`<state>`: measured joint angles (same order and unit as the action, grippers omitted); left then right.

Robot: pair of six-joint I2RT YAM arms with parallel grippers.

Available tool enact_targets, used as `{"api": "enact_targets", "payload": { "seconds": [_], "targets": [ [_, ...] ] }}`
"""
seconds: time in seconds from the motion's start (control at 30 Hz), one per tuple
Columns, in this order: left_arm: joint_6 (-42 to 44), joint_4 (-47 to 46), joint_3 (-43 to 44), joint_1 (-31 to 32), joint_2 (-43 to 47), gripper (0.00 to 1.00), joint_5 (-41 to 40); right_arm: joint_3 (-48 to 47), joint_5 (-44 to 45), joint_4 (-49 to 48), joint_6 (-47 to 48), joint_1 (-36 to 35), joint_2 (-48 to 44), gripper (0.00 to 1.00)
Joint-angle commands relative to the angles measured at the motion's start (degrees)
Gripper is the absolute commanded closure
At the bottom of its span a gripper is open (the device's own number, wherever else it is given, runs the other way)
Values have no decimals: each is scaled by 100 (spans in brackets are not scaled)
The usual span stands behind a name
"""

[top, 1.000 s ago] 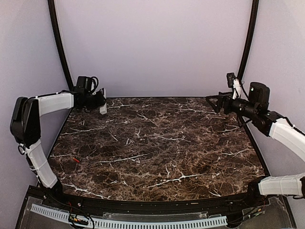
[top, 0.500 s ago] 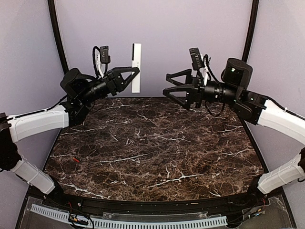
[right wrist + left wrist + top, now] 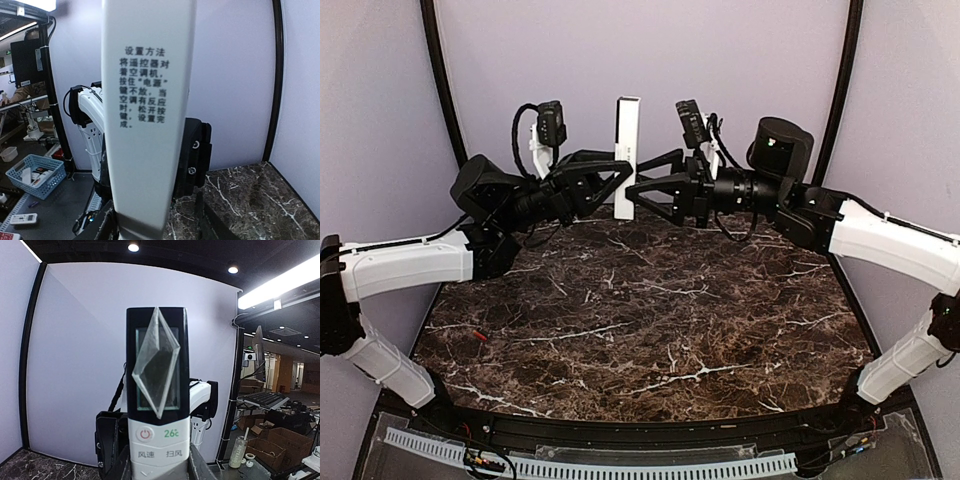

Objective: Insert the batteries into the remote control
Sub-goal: Pass from the left arm to the right

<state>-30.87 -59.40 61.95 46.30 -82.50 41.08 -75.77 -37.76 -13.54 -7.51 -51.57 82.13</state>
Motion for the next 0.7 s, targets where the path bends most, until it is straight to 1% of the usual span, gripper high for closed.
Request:
{"api": "enact_targets", "payload": {
  "seconds": [0.0, 0.1, 0.13, 0.3, 0.37, 0.47, 0.5, 0.57, 0.6, 0.63, 0.67],
  "targets": [
    [-44, -458, -35, 90, 85, 100, 34, -197, -259, -125, 44, -110, 103, 55],
    [-27, -457, -6, 108, 58, 100, -13, -202, -388, -96, 132, -167, 118, 59],
    [-25, -463, -1, 114, 54, 100, -26, -214, -421, -82, 155, -185, 126, 62],
    [-77, -513, -44, 124, 24, 100, -143, -280, -484, 78, 205, -224, 170, 91],
    [-73, -505, -73, 122, 22, 100, -198, -286, -426, 175, 251, -237, 145, 100],
    [17, -244, -78, 123, 88, 99, -293, -306, -296, 532, 492, -239, 6, 100],
    [133, 8, -71, 124, 113, 94, -331, -320, -249, 721, 637, -239, -59, 100],
    [427, 460, -96, 122, 245, 52, -333, -401, -118, 1246, 1019, -235, -234, 100],
    [558, 624, -113, 123, 380, 45, -318, -496, -53, 1705, 1274, -238, -315, 100],
    [838, 1025, -127, 124, 461, 33, -328, -605, 22, 2135, 1530, -239, -402, 100],
    [969, 1259, -124, 124, 605, 29, -337, -737, 99, 2615, 1811, -239, -468, 100]
  ]
}}
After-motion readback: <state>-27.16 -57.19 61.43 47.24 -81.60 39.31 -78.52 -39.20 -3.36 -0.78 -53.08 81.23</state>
